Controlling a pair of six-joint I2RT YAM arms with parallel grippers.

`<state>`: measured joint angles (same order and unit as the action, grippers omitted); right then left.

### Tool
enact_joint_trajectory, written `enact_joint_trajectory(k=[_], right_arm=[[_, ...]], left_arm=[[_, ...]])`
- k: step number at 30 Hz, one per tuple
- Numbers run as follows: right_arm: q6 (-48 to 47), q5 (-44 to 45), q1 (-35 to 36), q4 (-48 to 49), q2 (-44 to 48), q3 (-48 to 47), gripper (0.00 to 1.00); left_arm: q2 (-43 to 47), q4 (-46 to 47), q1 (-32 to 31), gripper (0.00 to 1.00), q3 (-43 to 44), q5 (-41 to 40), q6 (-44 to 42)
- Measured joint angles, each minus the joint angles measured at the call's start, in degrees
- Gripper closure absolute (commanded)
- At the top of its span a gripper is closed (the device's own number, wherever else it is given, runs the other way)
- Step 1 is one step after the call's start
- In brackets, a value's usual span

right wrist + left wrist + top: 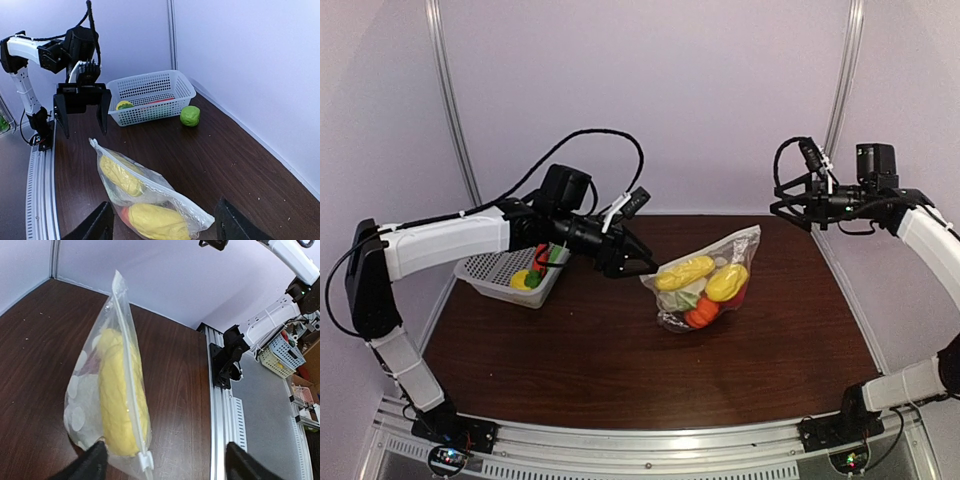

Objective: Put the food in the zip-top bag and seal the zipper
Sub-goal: Place the zipper food storage bag at the center of the board, then reset both arms

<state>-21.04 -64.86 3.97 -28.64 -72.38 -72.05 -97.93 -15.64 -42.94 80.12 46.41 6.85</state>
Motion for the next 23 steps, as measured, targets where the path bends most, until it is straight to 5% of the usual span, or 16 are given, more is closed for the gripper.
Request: enact_joint_trajectory(k=[3,7,14,23], right_arm=[[2.8,3.7,-0.2,0.3,5.0,1.6,0.23],[11.1,15.6,-0.3,4.2,7.3,5.0,0.01],[18.1,38.2,-0.5,6.6,8.1,7.4,0.0],[19.3,47.0,-0.5,6.6,14.9,7.4,0.0]], left_arm=[[5.3,-0.7,-0.4,0.02,-2.3,-4.2,0.1],[11.0,-1.0,-0.1,0.02,-2.5,-15.1,0.2],[17.2,-1.4,1.5,0.02,-7.7,-36.5,1.8],[26.9,-2.4,3.5,0.02,-14.3,-57.8,2.9]])
